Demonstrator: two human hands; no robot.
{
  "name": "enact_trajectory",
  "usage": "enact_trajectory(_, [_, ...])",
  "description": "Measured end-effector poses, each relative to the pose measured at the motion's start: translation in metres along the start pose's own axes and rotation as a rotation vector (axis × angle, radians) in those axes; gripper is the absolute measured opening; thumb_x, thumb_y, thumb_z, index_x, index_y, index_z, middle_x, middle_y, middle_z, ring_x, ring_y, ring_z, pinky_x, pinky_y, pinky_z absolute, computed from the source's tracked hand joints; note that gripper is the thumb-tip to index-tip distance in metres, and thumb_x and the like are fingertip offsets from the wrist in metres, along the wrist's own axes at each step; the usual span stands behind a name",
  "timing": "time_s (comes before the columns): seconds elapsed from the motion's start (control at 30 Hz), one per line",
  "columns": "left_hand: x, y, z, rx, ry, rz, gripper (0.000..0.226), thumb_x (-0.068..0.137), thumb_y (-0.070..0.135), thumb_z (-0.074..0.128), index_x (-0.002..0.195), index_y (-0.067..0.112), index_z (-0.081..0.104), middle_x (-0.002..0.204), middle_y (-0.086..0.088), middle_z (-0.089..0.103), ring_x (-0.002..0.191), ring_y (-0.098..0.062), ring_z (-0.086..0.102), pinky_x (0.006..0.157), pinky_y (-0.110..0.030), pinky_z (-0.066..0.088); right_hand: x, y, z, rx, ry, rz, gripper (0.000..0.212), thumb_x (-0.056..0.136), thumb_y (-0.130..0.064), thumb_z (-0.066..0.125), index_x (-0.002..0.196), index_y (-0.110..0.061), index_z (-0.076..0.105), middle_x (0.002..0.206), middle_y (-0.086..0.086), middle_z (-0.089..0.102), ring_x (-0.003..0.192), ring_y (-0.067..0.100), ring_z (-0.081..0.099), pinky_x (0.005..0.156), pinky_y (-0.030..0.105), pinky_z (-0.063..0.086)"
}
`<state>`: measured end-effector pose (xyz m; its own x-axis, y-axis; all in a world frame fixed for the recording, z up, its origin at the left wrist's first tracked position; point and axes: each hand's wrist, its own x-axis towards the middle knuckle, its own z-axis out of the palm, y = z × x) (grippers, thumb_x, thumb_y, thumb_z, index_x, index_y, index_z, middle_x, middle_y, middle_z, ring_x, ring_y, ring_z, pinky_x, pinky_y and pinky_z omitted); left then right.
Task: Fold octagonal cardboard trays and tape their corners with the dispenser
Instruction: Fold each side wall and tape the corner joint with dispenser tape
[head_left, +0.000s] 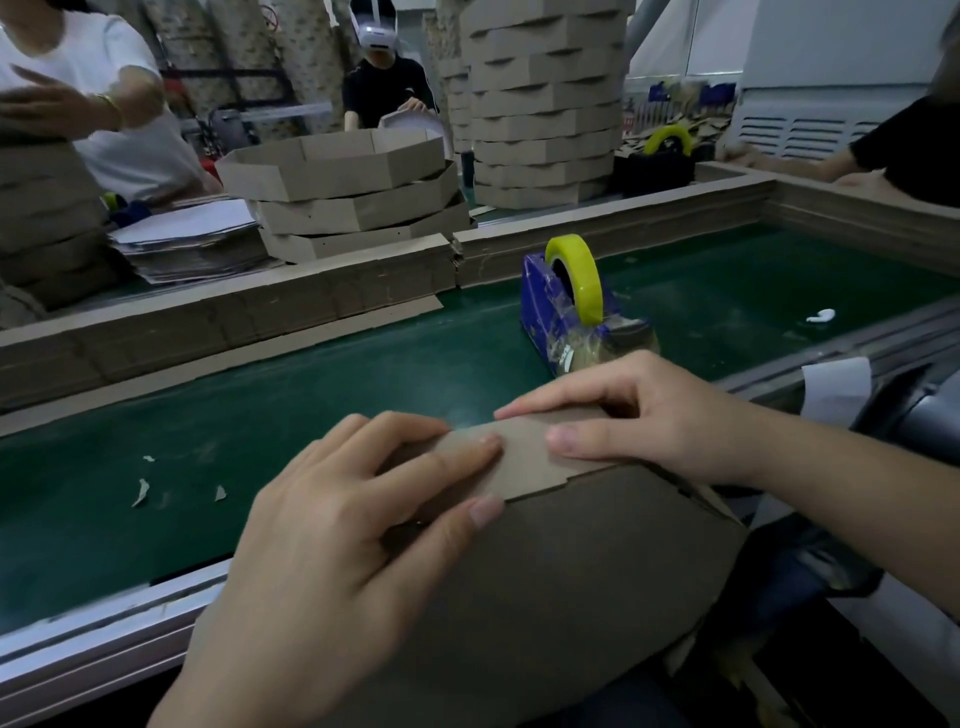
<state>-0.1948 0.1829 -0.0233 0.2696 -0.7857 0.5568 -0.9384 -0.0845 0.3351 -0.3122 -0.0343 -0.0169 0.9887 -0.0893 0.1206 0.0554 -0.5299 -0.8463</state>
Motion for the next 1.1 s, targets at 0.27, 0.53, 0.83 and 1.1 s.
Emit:
enact_trajectory(0.27, [0.0, -0.006, -0.003, 0.046, -0.043, 0.017, 0.039, 0.09, 0.048, 0.049, 0.116, 0.031, 0.071, 0.107, 0.007, 0.065, 0.089, -0.024, 0.061, 0.07, -0.043, 0.051, 0.005, 0.005, 0.004, 0.022, 0.004, 0.007, 0.033, 0.087, -0.033, 0.061, 0.118, -0.025, 0.067, 0.111, -0.009, 0.072, 0.101, 0.007, 0.068, 0.084, 0.023, 0.054])
enact_trajectory(0.53, [0.004, -0.01, -0.002, 0.171, -0.102, 0.077, 0.041, 0.093, 0.047, 0.042, 0.122, 0.033, 0.066, 0.111, -0.001, 0.065, 0.086, -0.027, 0.061, 0.066, -0.046, 0.052, 0.003, 0.018, 0.01, -0.005, 0.104, -0.052, 0.03, 0.089, -0.032, 0.055, 0.116, -0.025, 0.068, 0.107, -0.016, 0.07, 0.101, 0.0, 0.063, 0.083, 0.012, 0.044])
enact_trajectory(0.83, [0.002, -0.006, -0.001, 0.149, -0.129, 0.012, 0.043, 0.094, 0.046, 0.039, 0.126, 0.032, 0.064, 0.113, 0.004, 0.063, 0.095, -0.026, 0.06, 0.072, -0.047, 0.05, 0.029, 0.059, -0.061, -0.212, 0.897, 0.381, 0.022, 0.095, -0.031, 0.054, 0.09, -0.019, 0.072, 0.092, -0.005, 0.064, 0.086, 0.011, 0.056, 0.075, 0.03, 0.042])
enact_trajectory(1.1, [0.005, -0.006, 0.005, 0.152, -0.12, 0.042, 0.042, 0.094, 0.044, 0.039, 0.126, 0.031, 0.065, 0.113, 0.004, 0.063, 0.093, -0.027, 0.06, 0.07, -0.047, 0.05, 0.044, 0.061, -0.06, 0.284, 0.825, 0.586, 0.017, 0.08, -0.026, 0.075, 0.079, -0.009, 0.075, 0.075, 0.007, 0.052, 0.044, 0.008, 0.024, 0.036, 0.019, 0.017])
